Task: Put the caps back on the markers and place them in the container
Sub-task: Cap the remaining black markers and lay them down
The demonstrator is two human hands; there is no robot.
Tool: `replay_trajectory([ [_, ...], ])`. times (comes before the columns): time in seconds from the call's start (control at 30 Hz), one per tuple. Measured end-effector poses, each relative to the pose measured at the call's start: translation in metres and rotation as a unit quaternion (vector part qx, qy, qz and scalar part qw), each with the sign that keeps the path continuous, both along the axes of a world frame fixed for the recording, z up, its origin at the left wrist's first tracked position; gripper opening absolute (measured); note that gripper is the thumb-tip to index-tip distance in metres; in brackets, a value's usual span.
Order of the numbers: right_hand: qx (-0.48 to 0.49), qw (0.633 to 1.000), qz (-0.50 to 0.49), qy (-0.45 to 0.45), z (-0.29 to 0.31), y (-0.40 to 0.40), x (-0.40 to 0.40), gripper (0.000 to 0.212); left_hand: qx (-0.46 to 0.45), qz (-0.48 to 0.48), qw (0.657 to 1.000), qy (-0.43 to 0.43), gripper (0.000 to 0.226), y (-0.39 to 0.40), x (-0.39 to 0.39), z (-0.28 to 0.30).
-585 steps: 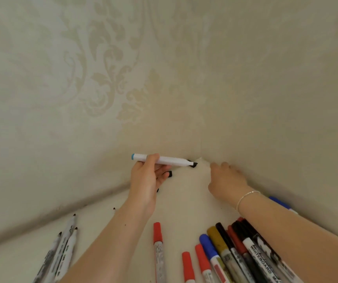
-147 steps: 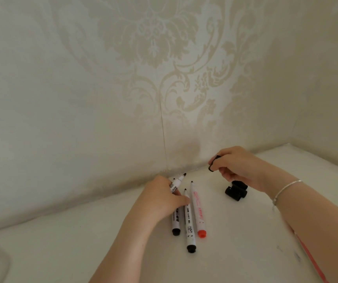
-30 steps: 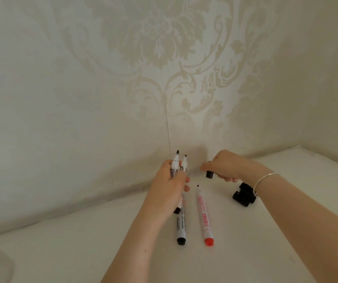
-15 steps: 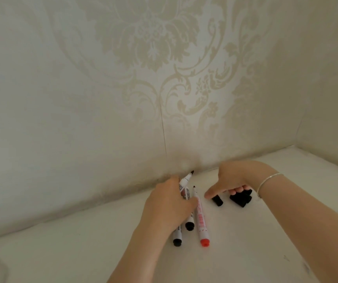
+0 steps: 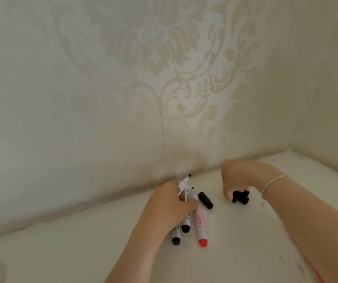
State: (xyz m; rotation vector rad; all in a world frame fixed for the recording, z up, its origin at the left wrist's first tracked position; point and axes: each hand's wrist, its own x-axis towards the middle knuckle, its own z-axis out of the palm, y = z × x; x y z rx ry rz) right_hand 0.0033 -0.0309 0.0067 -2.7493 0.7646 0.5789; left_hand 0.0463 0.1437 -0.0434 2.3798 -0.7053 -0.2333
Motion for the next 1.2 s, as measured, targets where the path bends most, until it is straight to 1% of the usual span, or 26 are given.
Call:
replay_trajectory([
  [0.07, 0.110, 0.989, -0.026, -0.098, 0.007, -0.005, -0.001, 0.018, -0.007, 0.001, 1.000, -0.001, 0.039, 0.001, -0.001, 0.001],
  [0.1, 0.188, 0.968, -0.045, -0.162, 0.011, -0.006, -0.001, 0.016, -0.017, 0.000, 1.000, -0.005, 0.041, 0.001, -0.001, 0.002],
  [0.13, 0.275, 0.932, -0.067, -0.228, 0.015, -0.006, -0.002, 0.017, -0.029, -0.005, 0.999, -0.014, 0.041, 0.001, -0.002, 0.004],
  [0.2, 0.436, 0.833, -0.095, -0.327, 0.021, 0.000, -0.003, 0.020, -0.062, -0.018, 0.997, -0.032, 0.036, 0.001, -0.003, 0.006],
  [0.23, 0.482, 0.796, -0.096, -0.355, 0.022, 0.002, -0.002, 0.021, -0.079, -0.025, 0.996, -0.036, 0.033, 0.001, -0.003, 0.007],
  [0.27, 0.501, 0.776, -0.089, -0.372, 0.023, 0.004, -0.002, 0.021, -0.089, -0.033, 0.995, -0.042, 0.031, 0.001, -0.004, 0.008],
  [0.3, 0.506, 0.769, -0.082, -0.381, 0.023, 0.006, -0.001, 0.019, -0.094, -0.043, 0.993, -0.049, 0.028, 0.001, -0.004, 0.009],
  [0.4, 0.499, 0.777, -0.076, -0.376, 0.024, 0.010, 0.000, 0.017, -0.117, -0.049, 0.990, -0.054, 0.022, 0.000, -0.004, 0.010],
  [0.67, 0.509, 0.787, -0.073, -0.340, 0.020, 0.015, 0.000, 0.019, -0.112, -0.050, 0.991, -0.059, 0.026, -0.001, -0.003, 0.010],
  [0.8, 0.514, 0.796, -0.056, -0.315, 0.021, 0.018, 0.000, 0.019, -0.118, -0.060, 0.988, -0.075, 0.024, 0.001, -0.002, 0.011],
  [0.9, 0.504, 0.803, -0.038, -0.316, 0.023, 0.020, 0.001, 0.017, -0.114, -0.082, 0.985, -0.096, 0.021, 0.003, -0.001, 0.010],
  [0.97, 0.496, 0.808, -0.027, -0.317, 0.025, 0.021, 0.001, 0.016, -0.134, -0.078, 0.983, -0.095, 0.022, 0.002, -0.001, 0.009],
  [1.03, 0.490, 0.809, -0.017, -0.323, 0.028, 0.024, 0.001, 0.015, -0.174, -0.057, 0.980, -0.079, 0.025, 0.001, -0.001, 0.008],
  [1.13, 0.492, 0.801, -0.007, -0.341, 0.031, 0.027, 0.003, 0.014, -0.216, -0.032, 0.973, -0.068, 0.025, 0.000, -0.001, 0.007],
  [1.2, 0.484, 0.803, -0.001, -0.349, 0.032, 0.030, 0.005, 0.017, -0.230, -0.020, 0.971, -0.066, 0.026, 0.000, 0.001, 0.007],
])
